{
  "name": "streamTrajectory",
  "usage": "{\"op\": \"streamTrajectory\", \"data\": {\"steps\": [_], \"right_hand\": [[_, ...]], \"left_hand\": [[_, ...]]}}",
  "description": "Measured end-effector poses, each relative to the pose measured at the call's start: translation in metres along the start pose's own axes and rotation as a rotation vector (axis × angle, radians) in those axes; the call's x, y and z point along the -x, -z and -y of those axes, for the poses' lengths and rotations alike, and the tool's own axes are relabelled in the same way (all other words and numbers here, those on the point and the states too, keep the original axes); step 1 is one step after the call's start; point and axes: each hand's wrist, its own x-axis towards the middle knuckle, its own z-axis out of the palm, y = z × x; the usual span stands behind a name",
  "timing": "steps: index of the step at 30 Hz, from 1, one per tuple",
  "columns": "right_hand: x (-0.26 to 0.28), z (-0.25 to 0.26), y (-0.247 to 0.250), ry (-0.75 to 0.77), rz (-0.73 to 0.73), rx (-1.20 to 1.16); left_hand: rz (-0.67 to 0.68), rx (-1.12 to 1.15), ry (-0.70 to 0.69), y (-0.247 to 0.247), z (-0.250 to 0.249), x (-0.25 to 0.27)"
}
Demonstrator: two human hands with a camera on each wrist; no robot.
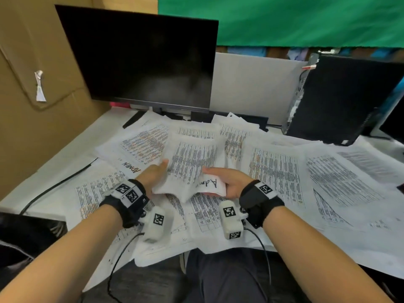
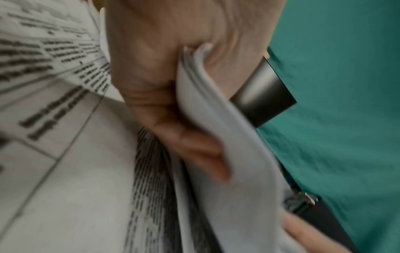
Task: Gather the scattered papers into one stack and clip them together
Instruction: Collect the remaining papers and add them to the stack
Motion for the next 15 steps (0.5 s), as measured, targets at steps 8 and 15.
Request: {"op": "streamTrajectory", "data": {"steps": [8, 15], "right_hand": [[-0.006, 0.019, 0.02, -0.041, -0.089, 0.229], [-0.017, 0.012, 0.022, -0.024, -0.252, 0.495]], "left_hand": [[0.228, 0.537, 0.023, 0.03, 0.016, 0.004], [-0.782, 0.56, 0.307, 0.1, 0.116, 0.025]]}}
